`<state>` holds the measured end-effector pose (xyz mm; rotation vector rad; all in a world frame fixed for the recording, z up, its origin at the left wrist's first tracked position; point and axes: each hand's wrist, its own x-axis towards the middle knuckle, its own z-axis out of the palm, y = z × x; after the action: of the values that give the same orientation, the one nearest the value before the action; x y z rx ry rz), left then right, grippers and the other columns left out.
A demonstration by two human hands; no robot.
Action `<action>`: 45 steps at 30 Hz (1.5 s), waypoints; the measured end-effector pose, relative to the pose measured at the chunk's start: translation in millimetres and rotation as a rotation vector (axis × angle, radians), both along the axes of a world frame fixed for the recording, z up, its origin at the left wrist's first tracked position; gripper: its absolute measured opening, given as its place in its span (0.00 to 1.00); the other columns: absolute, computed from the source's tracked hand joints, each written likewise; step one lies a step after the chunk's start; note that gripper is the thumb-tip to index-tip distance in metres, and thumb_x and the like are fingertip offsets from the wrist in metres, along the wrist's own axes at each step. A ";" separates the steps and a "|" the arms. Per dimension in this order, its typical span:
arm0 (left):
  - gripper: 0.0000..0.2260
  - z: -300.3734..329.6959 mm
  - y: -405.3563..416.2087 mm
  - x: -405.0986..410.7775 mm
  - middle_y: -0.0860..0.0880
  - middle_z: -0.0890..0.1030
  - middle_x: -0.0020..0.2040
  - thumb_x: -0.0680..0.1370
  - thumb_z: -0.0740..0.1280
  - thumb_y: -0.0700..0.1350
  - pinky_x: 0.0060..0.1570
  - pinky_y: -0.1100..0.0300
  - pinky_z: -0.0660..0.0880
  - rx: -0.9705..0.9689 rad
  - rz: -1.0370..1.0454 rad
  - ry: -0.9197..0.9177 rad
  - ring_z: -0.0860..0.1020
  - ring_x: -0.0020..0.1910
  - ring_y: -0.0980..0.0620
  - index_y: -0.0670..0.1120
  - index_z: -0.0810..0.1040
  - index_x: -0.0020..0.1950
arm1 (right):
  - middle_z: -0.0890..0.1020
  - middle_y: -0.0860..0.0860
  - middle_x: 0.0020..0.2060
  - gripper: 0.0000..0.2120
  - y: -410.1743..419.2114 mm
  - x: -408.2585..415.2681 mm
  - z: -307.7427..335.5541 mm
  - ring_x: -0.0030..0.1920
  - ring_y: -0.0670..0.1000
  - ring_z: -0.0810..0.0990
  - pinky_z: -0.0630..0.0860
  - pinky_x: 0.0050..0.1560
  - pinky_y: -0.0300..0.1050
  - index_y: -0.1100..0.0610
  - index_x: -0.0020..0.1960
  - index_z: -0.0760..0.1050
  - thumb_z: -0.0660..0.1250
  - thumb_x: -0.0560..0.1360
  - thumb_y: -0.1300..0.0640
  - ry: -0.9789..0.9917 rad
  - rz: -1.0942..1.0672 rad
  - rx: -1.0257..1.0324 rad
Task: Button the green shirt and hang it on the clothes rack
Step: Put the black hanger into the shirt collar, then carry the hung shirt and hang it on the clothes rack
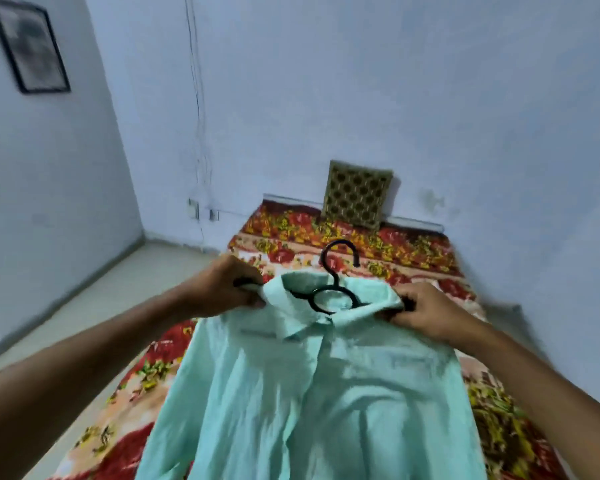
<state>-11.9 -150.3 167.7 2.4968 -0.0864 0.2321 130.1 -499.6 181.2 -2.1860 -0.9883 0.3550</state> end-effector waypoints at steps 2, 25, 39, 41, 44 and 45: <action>0.07 57.5 -17.0 -24.3 0.51 0.85 0.39 0.69 0.80 0.41 0.40 0.59 0.77 -0.045 0.021 -0.108 0.78 0.36 0.62 0.51 0.86 0.43 | 0.87 0.45 0.54 0.17 -15.3 -26.1 59.1 0.56 0.46 0.85 0.82 0.57 0.49 0.48 0.59 0.83 0.79 0.71 0.56 -0.007 0.051 -0.019; 0.07 443.6 -112.7 -327.1 0.39 0.85 0.40 0.71 0.80 0.39 0.45 0.51 0.82 0.086 0.012 -0.209 0.81 0.38 0.53 0.41 0.86 0.47 | 0.84 0.49 0.34 0.21 -153.3 -333.8 456.9 0.35 0.47 0.78 0.70 0.38 0.45 0.60 0.41 0.83 0.80 0.67 0.41 -0.396 -0.281 0.241; 0.22 487.5 -173.9 -376.7 0.55 0.84 0.54 0.72 0.78 0.51 0.54 0.69 0.75 0.133 -0.036 -0.220 0.81 0.55 0.58 0.53 0.79 0.64 | 0.75 0.48 0.29 0.17 -184.2 -380.7 498.5 0.32 0.48 0.71 0.65 0.37 0.45 0.58 0.32 0.78 0.82 0.68 0.51 -0.448 -0.282 0.299; 0.14 492.1 -199.8 -374.2 0.58 0.81 0.46 0.76 0.74 0.58 0.47 0.67 0.72 0.132 -0.069 -0.232 0.77 0.44 0.60 0.49 0.81 0.53 | 0.78 0.48 0.30 0.14 -184.3 -386.8 500.8 0.33 0.47 0.74 0.68 0.37 0.44 0.59 0.36 0.81 0.81 0.68 0.51 -0.435 -0.264 0.320; 0.21 489.8 -219.8 -368.8 0.52 0.73 0.33 0.80 0.70 0.56 0.34 0.61 0.67 0.064 -0.077 -0.264 0.69 0.32 0.55 0.40 0.75 0.38 | 0.81 0.46 0.32 0.12 -182.9 -394.6 501.0 0.34 0.45 0.76 0.71 0.38 0.42 0.58 0.39 0.82 0.81 0.69 0.50 -0.430 -0.218 0.336; 0.20 488.5 -220.1 -368.3 0.52 0.71 0.31 0.80 0.70 0.54 0.31 0.61 0.65 0.031 -0.061 -0.308 0.67 0.30 0.55 0.42 0.73 0.35 | 0.80 0.46 0.31 0.13 -184.1 -396.3 500.5 0.33 0.44 0.75 0.70 0.37 0.42 0.58 0.38 0.82 0.80 0.70 0.50 -0.445 -0.202 0.340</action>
<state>-380.3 -370.5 656.2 2.4661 -0.2934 0.5919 -266.2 -683.7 681.7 -2.0585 -0.9604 -0.3847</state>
